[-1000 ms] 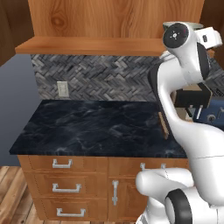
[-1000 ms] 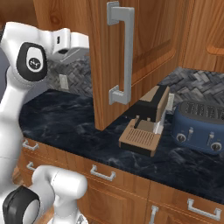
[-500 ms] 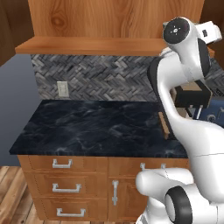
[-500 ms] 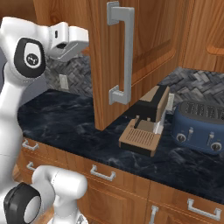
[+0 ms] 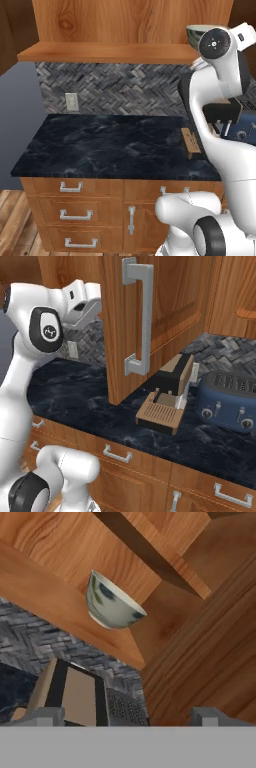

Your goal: Move the bowls from the cabinet to the plates on the dining table.

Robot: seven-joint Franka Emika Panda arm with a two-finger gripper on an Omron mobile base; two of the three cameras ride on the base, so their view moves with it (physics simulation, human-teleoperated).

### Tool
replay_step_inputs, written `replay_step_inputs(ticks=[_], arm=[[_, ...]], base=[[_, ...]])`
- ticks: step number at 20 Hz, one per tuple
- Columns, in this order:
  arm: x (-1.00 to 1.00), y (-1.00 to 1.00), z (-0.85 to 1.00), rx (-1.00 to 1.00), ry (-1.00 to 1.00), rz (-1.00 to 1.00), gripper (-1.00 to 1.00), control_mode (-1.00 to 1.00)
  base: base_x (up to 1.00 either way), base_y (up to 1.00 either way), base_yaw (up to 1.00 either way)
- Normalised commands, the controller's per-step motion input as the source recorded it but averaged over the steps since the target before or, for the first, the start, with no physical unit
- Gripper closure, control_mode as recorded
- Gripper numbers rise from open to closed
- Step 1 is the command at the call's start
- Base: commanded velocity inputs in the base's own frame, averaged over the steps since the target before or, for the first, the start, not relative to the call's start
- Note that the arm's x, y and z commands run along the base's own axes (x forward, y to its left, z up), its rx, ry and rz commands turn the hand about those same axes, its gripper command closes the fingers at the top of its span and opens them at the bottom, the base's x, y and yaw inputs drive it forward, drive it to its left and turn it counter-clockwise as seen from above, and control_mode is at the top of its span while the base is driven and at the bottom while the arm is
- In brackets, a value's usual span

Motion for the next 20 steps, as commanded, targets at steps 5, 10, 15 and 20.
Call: replay_step_inputs(ticks=[5,10,15,20], arm=[[0.26,-0.06,0.10,-0.09,0.00,0.00,-1.00,-1.00],[0.29,0.00,0.16,-0.07,0.00,0.00,-1.00,-1.00],[0.23,0.00,0.19,-0.01,0.00,0.00,-1.00,-1.00],[0.19,-0.03,0.20,0.01,0.00,0.00,-1.00,-1.00]], base=[[0.00,0.00,0.00],[0.00,0.00,0.00],[0.00,0.00,0.00],[0.00,0.00,0.00]])
